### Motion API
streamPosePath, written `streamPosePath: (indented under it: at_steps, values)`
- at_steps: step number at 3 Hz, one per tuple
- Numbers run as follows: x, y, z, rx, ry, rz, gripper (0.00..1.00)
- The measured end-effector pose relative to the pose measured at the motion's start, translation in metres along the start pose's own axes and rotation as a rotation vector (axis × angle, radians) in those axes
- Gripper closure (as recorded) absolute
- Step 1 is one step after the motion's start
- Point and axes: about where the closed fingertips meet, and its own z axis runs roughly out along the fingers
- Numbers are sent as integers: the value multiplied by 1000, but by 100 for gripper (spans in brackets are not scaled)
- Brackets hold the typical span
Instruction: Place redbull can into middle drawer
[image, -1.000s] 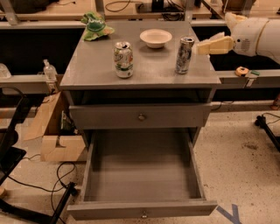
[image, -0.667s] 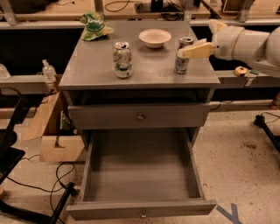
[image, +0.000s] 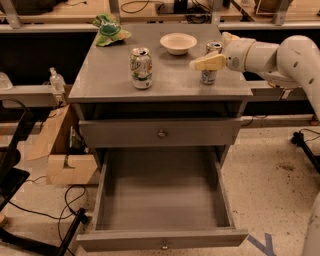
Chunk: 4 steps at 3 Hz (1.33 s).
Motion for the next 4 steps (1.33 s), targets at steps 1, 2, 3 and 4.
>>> streamPosePath:
  at_steps: [1,2,3,4]
  values:
    - [19,-10,8,8,12,95,16]
    - [20,-8,11,4,12,100,39]
    - [20,-6,14,-1,12,102,63]
    - [20,-4,16,-5,11,103,86]
